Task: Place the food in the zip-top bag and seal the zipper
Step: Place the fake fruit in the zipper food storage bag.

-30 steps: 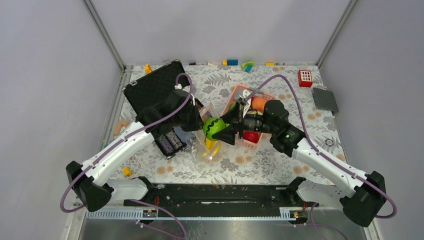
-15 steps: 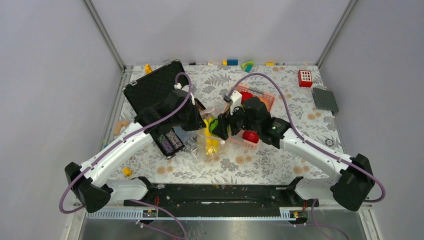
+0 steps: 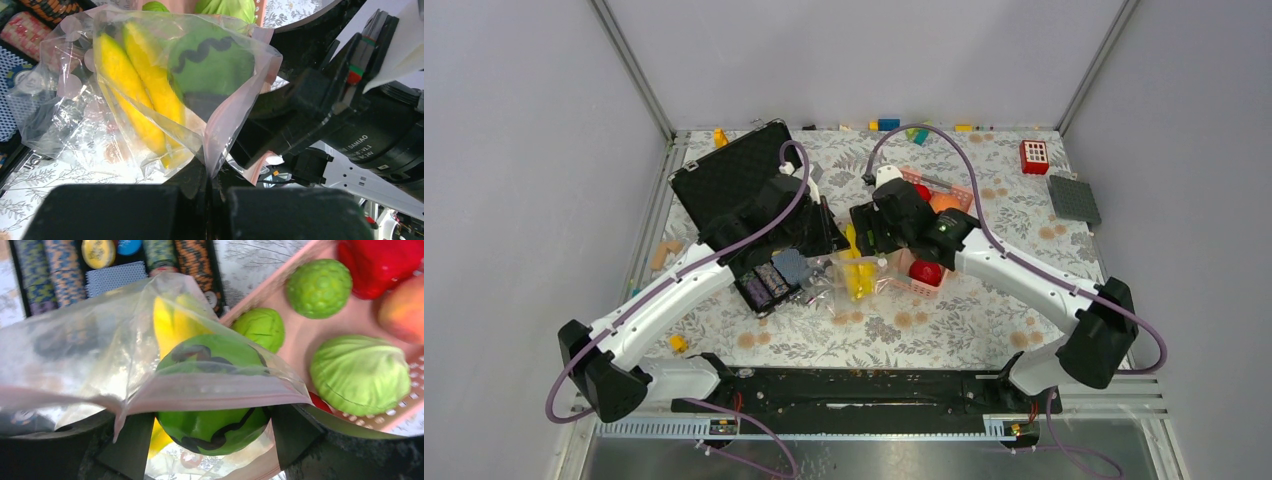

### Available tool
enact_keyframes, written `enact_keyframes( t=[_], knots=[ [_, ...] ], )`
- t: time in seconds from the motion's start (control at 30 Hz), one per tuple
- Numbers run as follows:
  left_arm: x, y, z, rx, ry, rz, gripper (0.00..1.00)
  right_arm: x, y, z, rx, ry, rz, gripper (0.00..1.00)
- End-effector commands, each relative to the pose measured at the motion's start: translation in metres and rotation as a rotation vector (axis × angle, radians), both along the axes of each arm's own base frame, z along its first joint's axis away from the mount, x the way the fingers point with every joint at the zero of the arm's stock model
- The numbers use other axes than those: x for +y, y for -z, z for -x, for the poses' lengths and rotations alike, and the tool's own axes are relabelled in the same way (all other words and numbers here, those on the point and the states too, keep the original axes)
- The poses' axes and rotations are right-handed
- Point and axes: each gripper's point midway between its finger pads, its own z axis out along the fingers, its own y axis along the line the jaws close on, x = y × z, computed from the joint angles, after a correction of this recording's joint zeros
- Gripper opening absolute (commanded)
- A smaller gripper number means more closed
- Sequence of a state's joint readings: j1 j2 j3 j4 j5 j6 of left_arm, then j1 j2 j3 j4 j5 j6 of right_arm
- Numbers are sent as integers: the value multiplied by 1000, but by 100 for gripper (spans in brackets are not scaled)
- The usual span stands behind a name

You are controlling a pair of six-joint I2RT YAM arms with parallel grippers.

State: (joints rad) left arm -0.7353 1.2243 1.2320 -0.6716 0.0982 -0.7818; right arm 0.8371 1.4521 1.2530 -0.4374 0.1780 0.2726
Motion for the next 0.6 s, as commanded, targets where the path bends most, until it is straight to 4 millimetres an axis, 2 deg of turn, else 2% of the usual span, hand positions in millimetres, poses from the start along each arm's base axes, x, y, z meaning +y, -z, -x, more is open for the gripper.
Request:
enact_keyframes(
  t=[0.0,0.1,0.2,0.4,0.43,0.57],
  knots=[
    [-18,-18,-5,-31,23,105,0,-34,2,-3,18,184,143,43],
    [-18,-19,-5,-33,24,108,0,-34,2,0,23,190,157,46],
    [-15,-17,-6,-36,4,101,0,-26,0,4,37,154,136,57],
    [-13,-8,-5,-23,-5,96,0,1,-15,25,65,-25,-1,96],
    [-13,-6,-5,-21,-3,94,0,4,-21,27,54,-50,-23,99],
    [-13,-5,-5,-25,-1,88,0,5,-53,35,-22,-118,-112,100]
  ],
)
